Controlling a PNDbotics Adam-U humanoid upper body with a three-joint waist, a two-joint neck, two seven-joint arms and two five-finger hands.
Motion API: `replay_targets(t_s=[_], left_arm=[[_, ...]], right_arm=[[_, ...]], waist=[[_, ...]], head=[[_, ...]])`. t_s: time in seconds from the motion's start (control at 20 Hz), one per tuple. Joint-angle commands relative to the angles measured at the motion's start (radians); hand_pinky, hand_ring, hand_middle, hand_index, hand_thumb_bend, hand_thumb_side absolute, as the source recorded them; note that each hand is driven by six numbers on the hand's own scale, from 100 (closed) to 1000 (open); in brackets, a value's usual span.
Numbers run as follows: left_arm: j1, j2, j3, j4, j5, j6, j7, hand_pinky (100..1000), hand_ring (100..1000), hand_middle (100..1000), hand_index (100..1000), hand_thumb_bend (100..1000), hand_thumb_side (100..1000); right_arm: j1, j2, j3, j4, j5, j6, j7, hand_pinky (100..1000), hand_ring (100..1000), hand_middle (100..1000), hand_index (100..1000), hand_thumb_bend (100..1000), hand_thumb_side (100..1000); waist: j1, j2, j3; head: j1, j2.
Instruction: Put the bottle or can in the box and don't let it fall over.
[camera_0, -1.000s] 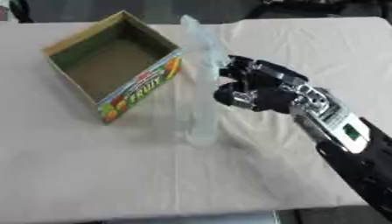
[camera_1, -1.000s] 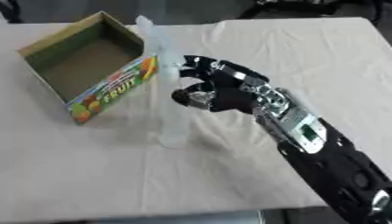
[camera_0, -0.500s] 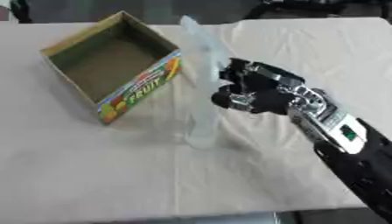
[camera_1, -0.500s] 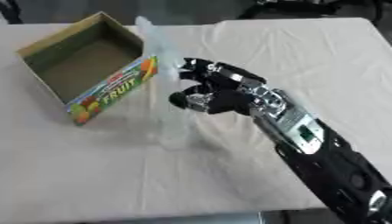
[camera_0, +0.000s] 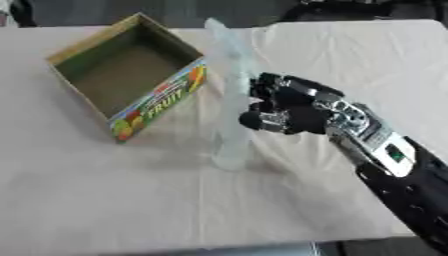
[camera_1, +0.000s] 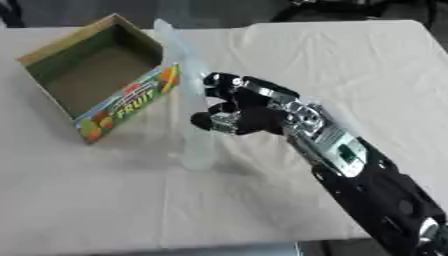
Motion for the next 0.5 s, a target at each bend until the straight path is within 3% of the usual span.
replay_targets(t_s=[0.05,0.5], left_arm=[[-0.011,0.019,0.007,-0.012,0.004,0.0,-0.004,766,797,767,824,670,759],[-0.012,0.017,0.007,-0.013,0.005,0.0,-0.006,767,796,768,823,667,760]], right_arm=[[-0.019,-0.004,-0.001,-0.003,0.001,-0.002,0.006,828,1000,1000,955,440,316],[-0.034,0.014,0.008,0.011,0.004,0.002,0.004,823,1000,998,954,442,319]], waist=[[0.006,-0.011,0.002],[0.007,-0.008,0.002]], head=[[-0.003,-0.014],[-0.006,-0.02]])
